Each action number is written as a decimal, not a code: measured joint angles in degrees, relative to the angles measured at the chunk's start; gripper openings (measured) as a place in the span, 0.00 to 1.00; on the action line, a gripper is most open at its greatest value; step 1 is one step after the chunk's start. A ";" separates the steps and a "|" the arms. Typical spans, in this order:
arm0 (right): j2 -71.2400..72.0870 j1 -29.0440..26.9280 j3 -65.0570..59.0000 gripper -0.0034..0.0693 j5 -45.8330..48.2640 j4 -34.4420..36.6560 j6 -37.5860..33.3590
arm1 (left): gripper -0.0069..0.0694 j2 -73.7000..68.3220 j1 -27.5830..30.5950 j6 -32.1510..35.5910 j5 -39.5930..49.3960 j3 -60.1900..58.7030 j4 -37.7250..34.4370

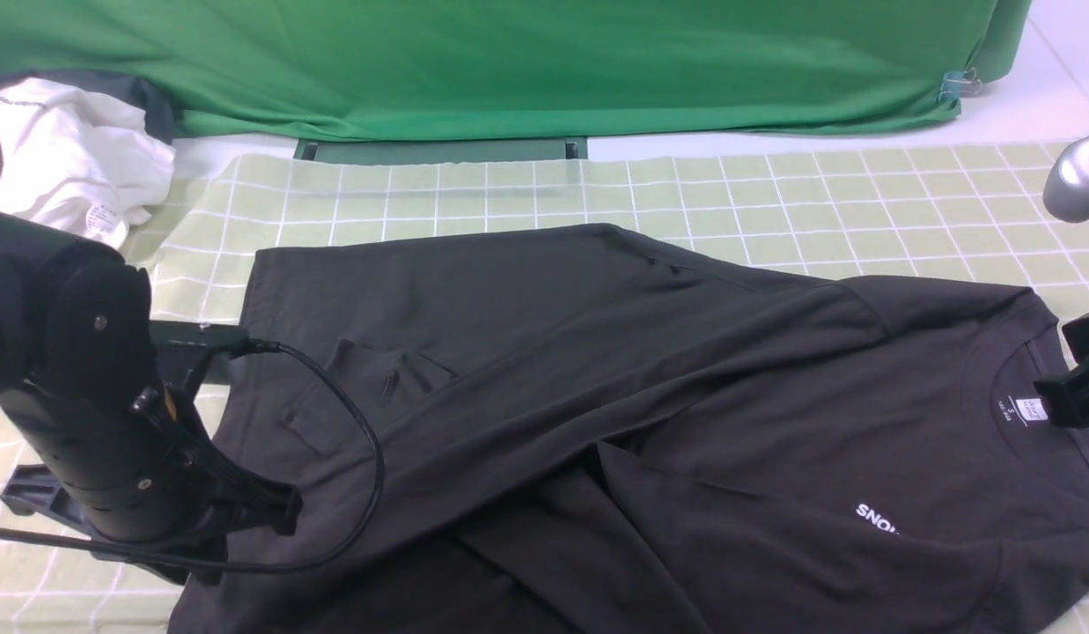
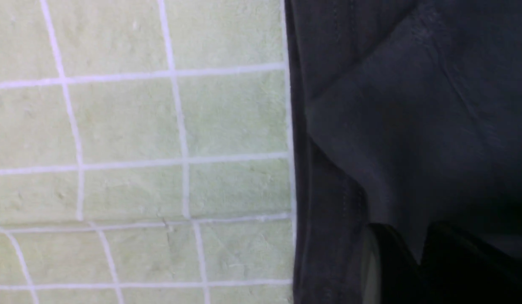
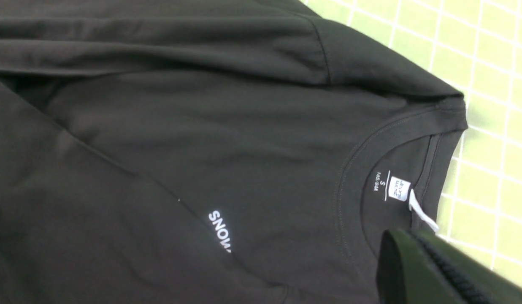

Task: Fold a long-sleeved shirt over a green coffee tablecloth.
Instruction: 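Fold the left side of the dark shirt inward over its body with the left gripper, then grasp the near edge of the shirt at its hem and shoulder corners, then fold the black garment in half by bringing its near edge over to the far edge, then pull the folded dark garment lengthwise by its ends to straighten it flat on the table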

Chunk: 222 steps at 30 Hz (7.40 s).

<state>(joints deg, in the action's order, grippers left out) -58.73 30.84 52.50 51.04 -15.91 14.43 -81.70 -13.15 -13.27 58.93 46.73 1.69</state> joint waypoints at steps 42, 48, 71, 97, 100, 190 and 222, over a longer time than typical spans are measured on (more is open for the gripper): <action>-7.35 7.34 0.00 0.09 8.14 27.13 -27.21 | 0.12 7.18 -2.32 1.45 3.48 -15.40 -3.37; -14.31 19.64 -0.93 0.32 7.27 24.28 -21.79 | 0.12 17.37 -2.32 0.73 7.29 -15.38 -3.42; -29.75 25.69 -14.61 0.57 -11.50 23.51 -11.72 | 0.12 20.74 -2.32 -1.13 7.18 -15.38 -2.74; -21.42 8.93 5.00 0.14 3.72 14.32 -19.61 | 0.12 11.82 0.18 -4.29 4.69 6.73 5.04; -27.56 3.55 13.37 0.14 3.75 14.37 -24.19 | 0.12 3.37 4.20 -2.75 2.43 14.24 4.24; -49.25 -29.88 29.81 0.64 2.98 20.53 -26.31 | 0.11 -20.01 8.56 7.51 -20.79 9.35 2.13; -61.00 -30.48 43.67 0.07 8.94 24.82 -32.09 | 0.11 -20.08 8.50 6.21 -21.49 9.40 3.62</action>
<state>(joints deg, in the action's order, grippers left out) -119.73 0.36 96.18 59.98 8.91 -17.66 -101.78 -4.65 -7.06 37.43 56.13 5.31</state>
